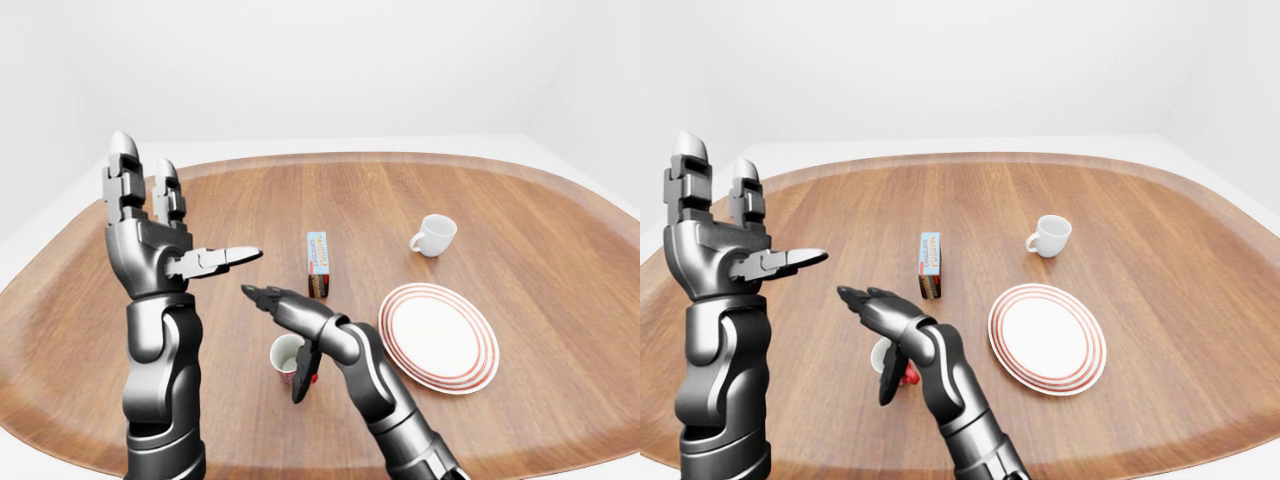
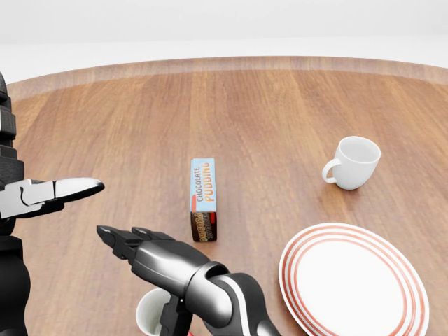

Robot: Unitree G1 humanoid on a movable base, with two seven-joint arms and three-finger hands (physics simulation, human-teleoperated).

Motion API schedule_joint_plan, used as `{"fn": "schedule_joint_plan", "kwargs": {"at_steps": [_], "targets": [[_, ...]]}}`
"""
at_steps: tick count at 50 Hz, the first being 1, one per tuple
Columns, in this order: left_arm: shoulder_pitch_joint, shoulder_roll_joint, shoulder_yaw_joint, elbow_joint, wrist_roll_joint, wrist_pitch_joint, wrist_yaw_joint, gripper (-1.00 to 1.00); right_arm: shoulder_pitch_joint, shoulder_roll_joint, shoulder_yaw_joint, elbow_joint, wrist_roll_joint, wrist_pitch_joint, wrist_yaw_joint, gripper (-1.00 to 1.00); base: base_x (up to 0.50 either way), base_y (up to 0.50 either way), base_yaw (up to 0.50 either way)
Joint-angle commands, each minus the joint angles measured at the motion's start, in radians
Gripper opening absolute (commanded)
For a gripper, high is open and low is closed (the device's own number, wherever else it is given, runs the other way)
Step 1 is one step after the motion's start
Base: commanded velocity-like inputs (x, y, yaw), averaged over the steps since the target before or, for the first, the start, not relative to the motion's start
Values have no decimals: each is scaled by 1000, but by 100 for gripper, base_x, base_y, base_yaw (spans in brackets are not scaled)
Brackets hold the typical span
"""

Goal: Pick up the red mug and put it on the plate

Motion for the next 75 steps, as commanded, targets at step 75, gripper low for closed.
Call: {"fn": "schedule_joint_plan", "kwargs": {"at_steps": [75], "targets": [[-2, 2, 3, -16, -12, 0, 8, 99, -254, -11, -150, 672, 41, 0, -188, 100, 0, 0, 0]]}}
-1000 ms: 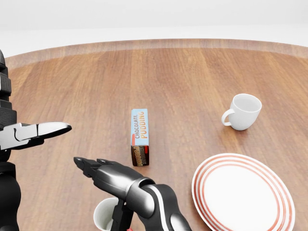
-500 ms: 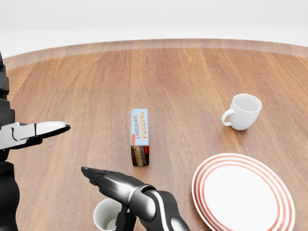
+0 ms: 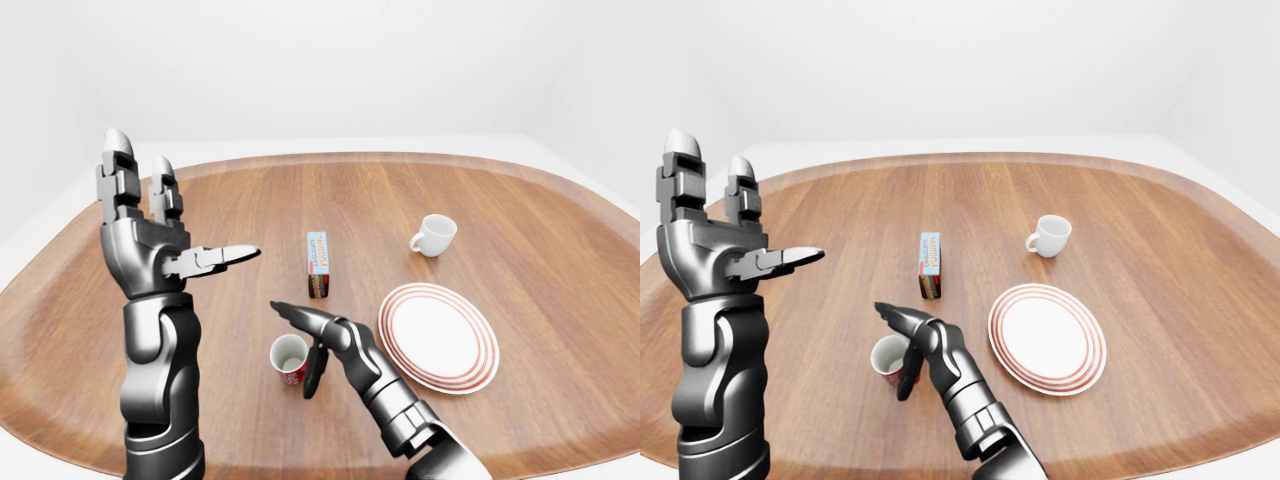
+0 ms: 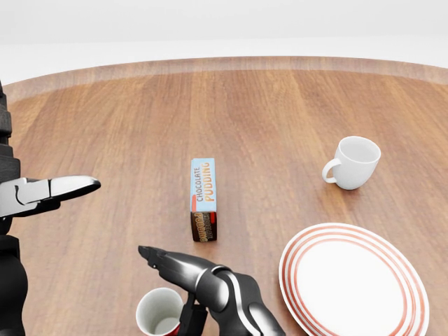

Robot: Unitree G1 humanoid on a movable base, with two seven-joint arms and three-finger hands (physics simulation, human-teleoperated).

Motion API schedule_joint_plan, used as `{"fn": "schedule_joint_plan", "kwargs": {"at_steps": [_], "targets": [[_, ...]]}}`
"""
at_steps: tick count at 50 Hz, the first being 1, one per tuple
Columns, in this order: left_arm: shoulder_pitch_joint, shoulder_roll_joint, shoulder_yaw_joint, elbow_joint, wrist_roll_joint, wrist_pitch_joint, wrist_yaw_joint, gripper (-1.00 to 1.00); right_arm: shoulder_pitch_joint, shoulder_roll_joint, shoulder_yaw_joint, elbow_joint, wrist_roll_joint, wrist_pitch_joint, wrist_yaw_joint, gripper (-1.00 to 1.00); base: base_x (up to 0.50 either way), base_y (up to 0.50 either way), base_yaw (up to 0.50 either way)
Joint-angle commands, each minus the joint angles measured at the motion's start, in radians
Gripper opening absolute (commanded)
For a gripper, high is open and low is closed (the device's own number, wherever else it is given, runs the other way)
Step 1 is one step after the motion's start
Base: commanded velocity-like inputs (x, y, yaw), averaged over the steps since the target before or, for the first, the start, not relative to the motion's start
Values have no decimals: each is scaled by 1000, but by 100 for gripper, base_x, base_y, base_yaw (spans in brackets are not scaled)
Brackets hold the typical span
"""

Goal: Pick up the red mug and put it on the plate

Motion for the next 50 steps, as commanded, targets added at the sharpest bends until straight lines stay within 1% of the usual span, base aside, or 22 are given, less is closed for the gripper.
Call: {"fn": "schedule_joint_plan", "kwargs": {"at_steps": [1, 8, 15, 16, 17, 19, 21, 23, 26, 27, 28, 29, 30, 31, 32, 33, 35, 37, 39, 41, 44, 50], "targets": [[-1, 1, 1, -9, -3, 0, 4, 99, -82, -8, -35, 152, 11, 0, -48, 100, 0, 0, 0], [7, -1, 2, 0, -2, 0, -1, 98, -168, -6, -51, 328, 12, 0, -83, 100, 0, 0, 0], [11, -2, 3, 14, 1, 0, -5, 99, -204, 3, -57, 381, -5, -3, -91, 100, 0, 0, 0], [11, -2, 3, 15, 1, 0, -6, 99, -204, 4, -57, 380, -6, -3, -91, 95, 0, 0, 0], [10, -2, 3, 16, 0, 0, -6, 99, -203, 4, -58, 382, -7, -4, -91, 81, 0, 0, 0], [11, -3, 2, 20, 1, 0, -7, 99, -200, 4, -59, 384, -8, -6, -91, 80, 0, 0, 0], [6, 1, 5, 14, -4, 0, -3, 99, -201, 4, -58, 387, -12, -6, -92, 57, 0, 0, 0], [11, -2, 3, 23, -1, 0, -7, 99, -200, 4, -57, 386, -15, -6, -90, 57, 0, 0, 0], [14, -2, 4, 23, -2, 0, -8, 99, -200, 5, -59, 388, -14, -7, -90, 42, 0, 0, 0], [11, 0, 5, 18, -5, 0, -6, 99, -198, 5, -59, 386, -14, -7, -89, 32, 0, 0, 0], [8, 2, 8, 11, -9, 0, -3, 99, -196, 6, -59, 386, -14, -7, -89, 7, 0, 0, 0], [17, -2, 5, 24, -3, 0, -10, 99, -191, 7, -59, 385, -14, -8, -90, -4, 0, 0, 0], [14, 0, 7, 18, -6, 0, -7, 99, -189, 8, -59, 383, -13, -6, -89, -8, 0, 0, 0], [9, 3, 9, 9, -10, 0, -2, 99, -188, 8, -57, 380, -14, -5, -87, -32, 0, 0, 0], [9, 3, 9, 8, -11, 0, -2, 99, -187, 8, -57, 379, -15, -5, -86, -37, 0, 0, 0], [16, -1, 6, 18, -6, 0, -8, 99, -188, 7, -57, 378, -15, -5, -86, -51, 0, 0, 0], [17, -2, 6, 21, -6, 0, -10, 99, -187, 7, -55, 374, -18, -4, -83, -51, 0, 0, 0], [20, -2, 6, 23, -6, 0, -12, 99, -183, 7, -54, 366, -19, -3, -78, -62, 0, 0, 0], [18, 0, 9, 13, -11, 0, -8, 99, -179, 9, -52, 363, -21, -2, -77, -81, 0, 0, 0], [22, -1, 8, 16, -10, 0, -12, 99, -175, 11, -50, 360, -23, -2, -75, -81, 0, 0, 0], [24, -1, 10, 17, -12, 0, -13, 98, -174, 11, -51, 358, -22, -2, -76, -98, 0, 0, 0], [10, 2, 20, 23, -33, 0, 0, 98, -134, 6, -45, 264, -28, 0, -38, -100, 0, 0, 0]]}}
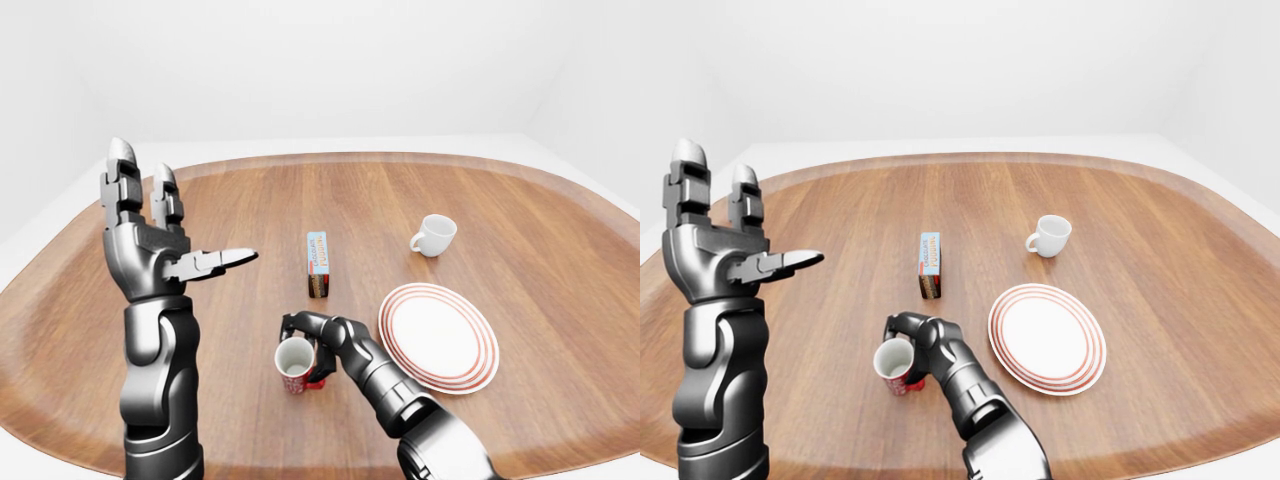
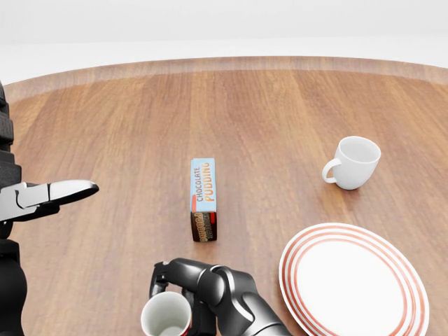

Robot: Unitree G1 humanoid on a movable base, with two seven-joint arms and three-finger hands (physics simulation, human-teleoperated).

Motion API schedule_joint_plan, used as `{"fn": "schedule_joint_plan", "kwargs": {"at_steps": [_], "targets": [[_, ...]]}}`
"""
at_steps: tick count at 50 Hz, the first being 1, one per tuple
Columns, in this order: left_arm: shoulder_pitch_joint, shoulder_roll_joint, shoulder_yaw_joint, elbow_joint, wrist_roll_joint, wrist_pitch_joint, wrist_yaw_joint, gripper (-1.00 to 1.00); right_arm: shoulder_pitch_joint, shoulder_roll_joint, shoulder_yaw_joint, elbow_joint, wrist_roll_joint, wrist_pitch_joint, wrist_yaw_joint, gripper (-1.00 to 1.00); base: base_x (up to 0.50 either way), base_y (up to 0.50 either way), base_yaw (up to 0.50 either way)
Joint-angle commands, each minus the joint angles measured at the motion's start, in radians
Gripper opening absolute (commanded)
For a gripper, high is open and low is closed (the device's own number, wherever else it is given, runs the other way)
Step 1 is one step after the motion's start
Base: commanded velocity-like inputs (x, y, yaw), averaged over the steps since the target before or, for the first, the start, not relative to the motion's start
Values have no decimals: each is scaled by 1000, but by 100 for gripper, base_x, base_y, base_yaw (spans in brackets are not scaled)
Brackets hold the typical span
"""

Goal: Pick up the red mug and put it on the plate

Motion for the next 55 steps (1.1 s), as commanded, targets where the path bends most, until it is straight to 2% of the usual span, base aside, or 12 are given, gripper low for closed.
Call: {"fn": "schedule_joint_plan", "kwargs": {"at_steps": [1, 5, 21, 28, 42, 55], "targets": [[-14, 6, 16, 10, -27, 0, 13, 99, 50, -7, -9, -99, -22, 0, 38, -100, 0, 0, 0], [-18, 15, 18, -3, -35, 0, 25, 99, 81, -27, -6, -121, -21, 0, 36, -100, 0, 0, 0], [-6, 10, 10, 18, -22, 0, 15, 98, 258, -88, 12, -666, 10, 0, 253, -100, 0, 0, 0], [-4, 10, 13, 16, -20, 0, 13, 99, 261, -99, 3, -842, 33, 0, 253, -100, 0, 0, 0], [-8, 16, 20, 12, -22, 0, 15, 99, 299, -177, -48, -1000, 40, 0, 253, -100, 0, 0, 0], [-12, 19, 22, 16, -20, 0, 15, 98, 410, -241, -84, -1205, -1, 0, 253, -100, 0, 0, 0]]}}
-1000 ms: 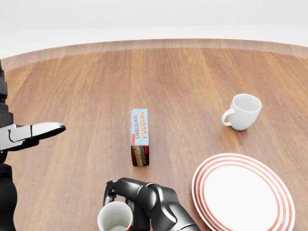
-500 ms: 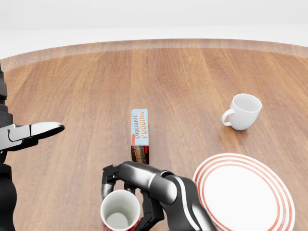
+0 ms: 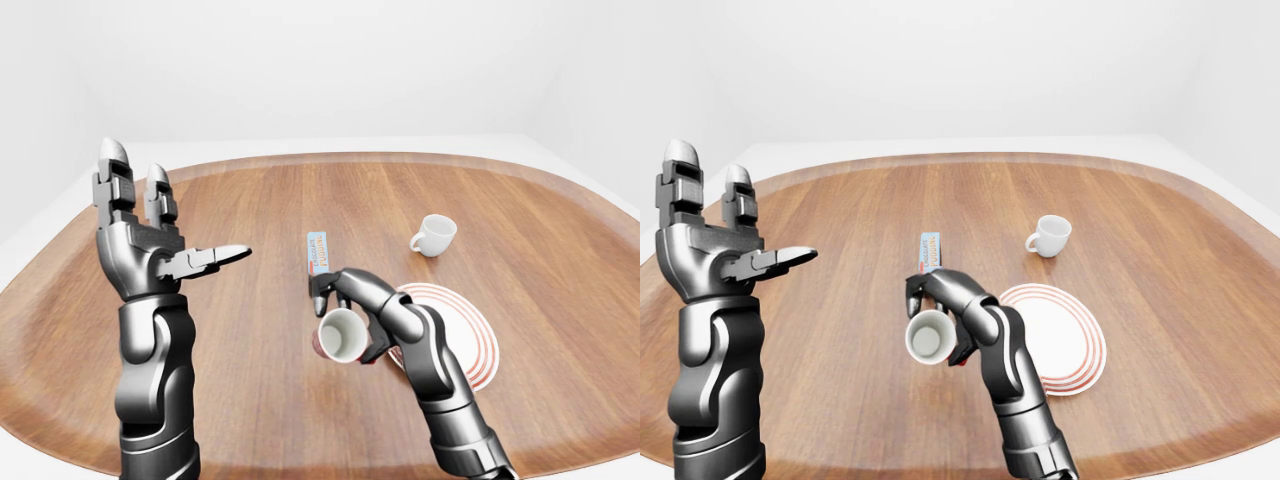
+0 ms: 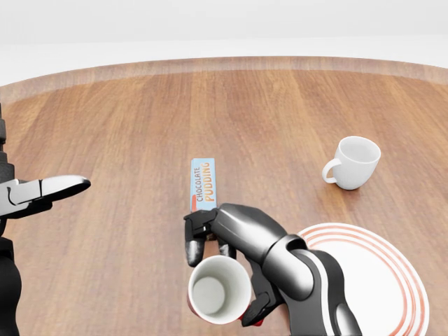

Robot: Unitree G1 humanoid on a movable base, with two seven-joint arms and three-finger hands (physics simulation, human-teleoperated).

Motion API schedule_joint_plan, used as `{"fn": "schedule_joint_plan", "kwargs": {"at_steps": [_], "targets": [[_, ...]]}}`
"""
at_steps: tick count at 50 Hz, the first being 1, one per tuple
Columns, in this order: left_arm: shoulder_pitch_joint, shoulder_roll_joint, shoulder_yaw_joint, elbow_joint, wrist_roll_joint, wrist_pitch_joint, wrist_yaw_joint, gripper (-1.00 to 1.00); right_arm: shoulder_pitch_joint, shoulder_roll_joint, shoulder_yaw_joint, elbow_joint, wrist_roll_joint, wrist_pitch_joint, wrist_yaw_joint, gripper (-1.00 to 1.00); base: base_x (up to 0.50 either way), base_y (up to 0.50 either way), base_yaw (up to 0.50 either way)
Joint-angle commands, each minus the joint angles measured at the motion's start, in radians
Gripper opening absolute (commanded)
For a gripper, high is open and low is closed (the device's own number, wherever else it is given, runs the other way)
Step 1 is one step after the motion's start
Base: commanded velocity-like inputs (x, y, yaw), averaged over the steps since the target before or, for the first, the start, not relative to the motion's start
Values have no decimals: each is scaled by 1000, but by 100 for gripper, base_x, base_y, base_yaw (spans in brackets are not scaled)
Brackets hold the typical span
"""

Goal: Pick up the red mug and put it on the plate

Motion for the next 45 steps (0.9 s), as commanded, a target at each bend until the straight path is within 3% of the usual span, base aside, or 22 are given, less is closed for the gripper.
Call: {"fn": "schedule_joint_plan", "kwargs": {"at_steps": [1, 12, 31, 45], "targets": [[-2, 3, 3, 0, 1, 0, 1, 98, 78, -48, -34, -172, -37, 0, 0, -100, 0, 0, 0], [-2, 4, 5, -6, -1, 0, 2, 98, 144, -86, -74, -250, -53, 0, 0, -100, 0, 0, 0], [6, -3, -3, -9, 8, 0, -2, 99, 123, -204, -287, -357, -56, 0, 0, -100, 0, 0, 0], [7, -3, -1, -18, 7, 0, -3, 99, 79, -276, -376, -216, 87, 0, 0, -100, 0, 0, 0]]}}
